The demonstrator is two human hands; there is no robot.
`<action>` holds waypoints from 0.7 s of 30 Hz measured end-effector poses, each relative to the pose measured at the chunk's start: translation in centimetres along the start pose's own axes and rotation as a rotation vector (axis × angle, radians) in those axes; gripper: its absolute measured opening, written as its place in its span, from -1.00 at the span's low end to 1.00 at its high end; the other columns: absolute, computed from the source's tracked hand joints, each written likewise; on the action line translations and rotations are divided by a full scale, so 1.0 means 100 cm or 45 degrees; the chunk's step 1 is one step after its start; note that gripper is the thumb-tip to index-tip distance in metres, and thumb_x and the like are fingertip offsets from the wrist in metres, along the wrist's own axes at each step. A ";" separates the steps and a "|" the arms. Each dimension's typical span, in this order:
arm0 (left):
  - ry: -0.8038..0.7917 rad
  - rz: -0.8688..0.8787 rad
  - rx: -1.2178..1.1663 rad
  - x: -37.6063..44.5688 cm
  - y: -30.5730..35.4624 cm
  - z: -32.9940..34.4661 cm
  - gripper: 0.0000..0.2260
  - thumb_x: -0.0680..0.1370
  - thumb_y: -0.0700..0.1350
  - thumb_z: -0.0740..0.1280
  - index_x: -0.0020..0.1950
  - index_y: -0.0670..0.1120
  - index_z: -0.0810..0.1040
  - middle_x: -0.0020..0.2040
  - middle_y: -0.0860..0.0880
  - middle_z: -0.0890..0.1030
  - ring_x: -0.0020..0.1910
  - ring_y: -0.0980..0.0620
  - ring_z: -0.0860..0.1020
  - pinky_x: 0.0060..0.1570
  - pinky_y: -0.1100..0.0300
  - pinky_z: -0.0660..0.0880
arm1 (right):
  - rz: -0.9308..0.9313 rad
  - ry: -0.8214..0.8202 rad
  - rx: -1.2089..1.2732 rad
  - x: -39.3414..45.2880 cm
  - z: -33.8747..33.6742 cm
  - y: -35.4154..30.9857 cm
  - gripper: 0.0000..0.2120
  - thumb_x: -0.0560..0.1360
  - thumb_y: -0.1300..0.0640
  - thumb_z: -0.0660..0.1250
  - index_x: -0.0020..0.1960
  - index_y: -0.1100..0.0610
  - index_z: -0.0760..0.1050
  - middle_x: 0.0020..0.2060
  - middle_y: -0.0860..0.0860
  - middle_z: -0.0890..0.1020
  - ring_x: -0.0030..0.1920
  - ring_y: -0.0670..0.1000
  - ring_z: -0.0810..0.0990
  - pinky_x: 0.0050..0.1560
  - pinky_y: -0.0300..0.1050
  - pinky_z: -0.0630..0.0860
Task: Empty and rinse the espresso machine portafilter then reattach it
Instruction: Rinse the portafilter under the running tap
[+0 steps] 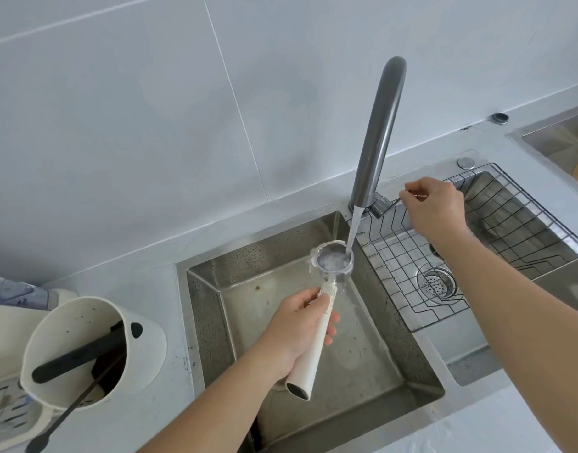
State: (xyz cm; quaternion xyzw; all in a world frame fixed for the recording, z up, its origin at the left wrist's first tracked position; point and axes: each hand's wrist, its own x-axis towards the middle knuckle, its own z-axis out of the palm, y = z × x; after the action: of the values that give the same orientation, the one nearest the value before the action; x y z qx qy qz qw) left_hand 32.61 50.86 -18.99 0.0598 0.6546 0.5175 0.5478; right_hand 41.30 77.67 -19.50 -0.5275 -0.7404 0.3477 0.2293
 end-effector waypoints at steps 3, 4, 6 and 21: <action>-0.014 -0.100 -0.224 0.001 0.004 0.005 -0.79 0.61 -0.15 0.26 0.17 -0.24 0.52 -0.28 -0.17 0.61 -0.47 0.01 0.51 -0.49 0.22 0.47 | -0.005 0.006 -0.003 0.000 0.000 0.000 -0.78 0.55 0.09 0.35 0.14 0.14 0.63 -0.11 0.02 0.66 -0.18 0.02 0.60 -0.20 -0.26 0.43; -0.020 -0.131 -0.285 0.002 0.006 0.007 -0.78 0.61 -0.15 0.25 0.17 -0.26 0.51 -0.30 -0.16 0.62 -0.47 0.01 0.51 -0.49 0.22 0.47 | -0.003 0.008 0.001 0.000 0.000 0.000 -0.78 0.55 0.09 0.35 0.14 0.14 0.63 -0.11 0.02 0.67 -0.18 0.02 0.60 -0.16 -0.22 0.45; -0.040 -0.193 -0.375 0.004 0.010 0.009 -0.75 0.62 -0.14 0.24 0.20 -0.28 0.50 -0.31 -0.15 0.62 -0.47 0.02 0.50 -0.50 0.23 0.48 | -0.001 0.012 0.011 0.000 0.001 0.000 -0.78 0.54 0.10 0.35 0.14 0.14 0.63 -0.09 0.04 0.69 -0.20 0.02 0.59 -0.13 -0.17 0.50; -0.295 -0.472 -0.816 0.024 0.024 0.020 -0.76 0.61 -0.08 0.22 0.12 -0.24 0.48 -0.27 -0.11 0.53 -0.54 0.10 0.48 -0.58 0.32 0.50 | -0.002 0.038 0.017 -0.001 0.000 -0.001 -0.79 0.54 0.10 0.35 0.13 0.13 0.64 -0.09 0.03 0.69 -0.18 0.02 0.61 -0.03 -0.04 0.62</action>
State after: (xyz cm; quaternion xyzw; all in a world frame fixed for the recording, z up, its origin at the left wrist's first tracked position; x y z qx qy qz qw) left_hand 32.04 54.75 -18.50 -0.1757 0.3933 0.5777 0.6933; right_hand 41.23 77.55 -19.45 -0.5305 -0.7350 0.3448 0.2440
